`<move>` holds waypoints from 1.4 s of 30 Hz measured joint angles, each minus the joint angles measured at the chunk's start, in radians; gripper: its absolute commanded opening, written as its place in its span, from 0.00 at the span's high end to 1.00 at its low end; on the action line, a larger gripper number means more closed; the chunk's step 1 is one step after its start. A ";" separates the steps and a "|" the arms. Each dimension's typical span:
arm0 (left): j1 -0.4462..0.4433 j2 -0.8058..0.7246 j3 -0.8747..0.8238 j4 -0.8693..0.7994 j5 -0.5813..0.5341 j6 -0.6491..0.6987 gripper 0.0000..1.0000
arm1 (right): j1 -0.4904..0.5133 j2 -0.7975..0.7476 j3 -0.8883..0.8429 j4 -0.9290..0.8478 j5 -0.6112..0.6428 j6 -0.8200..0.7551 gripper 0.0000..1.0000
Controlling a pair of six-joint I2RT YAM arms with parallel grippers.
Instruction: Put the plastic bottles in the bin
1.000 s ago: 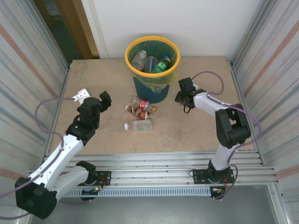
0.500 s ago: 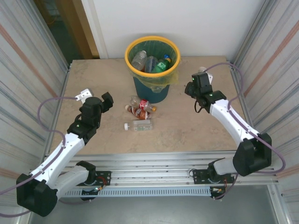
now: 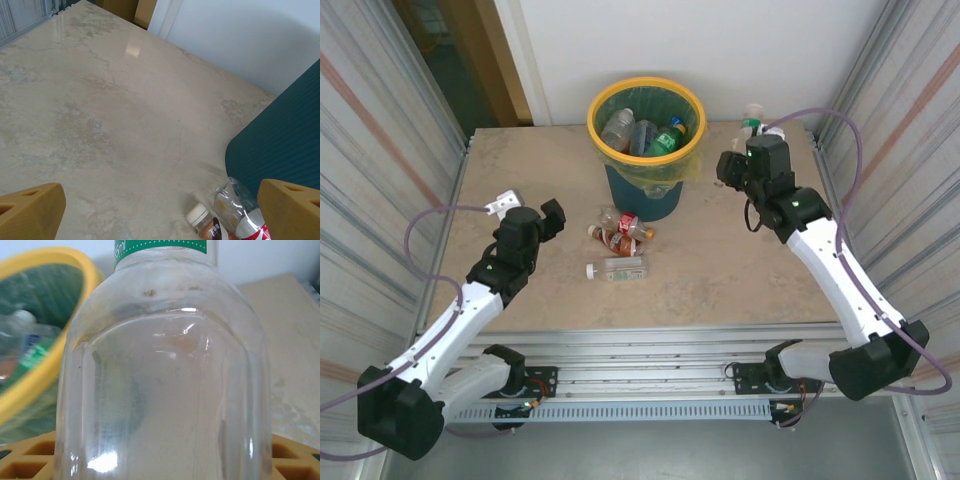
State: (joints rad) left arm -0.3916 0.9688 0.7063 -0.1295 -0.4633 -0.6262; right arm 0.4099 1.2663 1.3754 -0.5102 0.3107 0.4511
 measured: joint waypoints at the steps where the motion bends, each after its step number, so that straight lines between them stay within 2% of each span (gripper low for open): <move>1: 0.000 0.000 0.000 0.000 0.000 0.000 0.01 | 0.014 0.006 0.026 0.000 0.000 -0.013 0.52; 7: 0.000 0.000 0.000 0.000 0.000 -0.006 0.01 | 0.083 0.090 0.155 0.001 -0.006 -0.059 0.52; 19: 0.000 0.000 -0.002 0.000 0.011 -0.025 0.01 | 0.162 0.296 0.381 -0.014 -0.055 -0.105 0.51; 30: 0.000 -0.008 -0.034 0.008 0.012 -0.037 0.01 | 0.167 0.509 0.667 -0.066 -0.079 -0.132 0.52; 42: 0.000 -0.007 -0.034 0.011 0.023 -0.037 0.01 | 0.167 0.721 0.874 -0.147 -0.080 -0.155 0.52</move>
State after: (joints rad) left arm -0.3916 0.9615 0.6727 -0.1184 -0.4404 -0.6632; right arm 0.5770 1.9873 2.2490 -0.6571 0.2302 0.2962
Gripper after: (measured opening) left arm 0.986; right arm 0.592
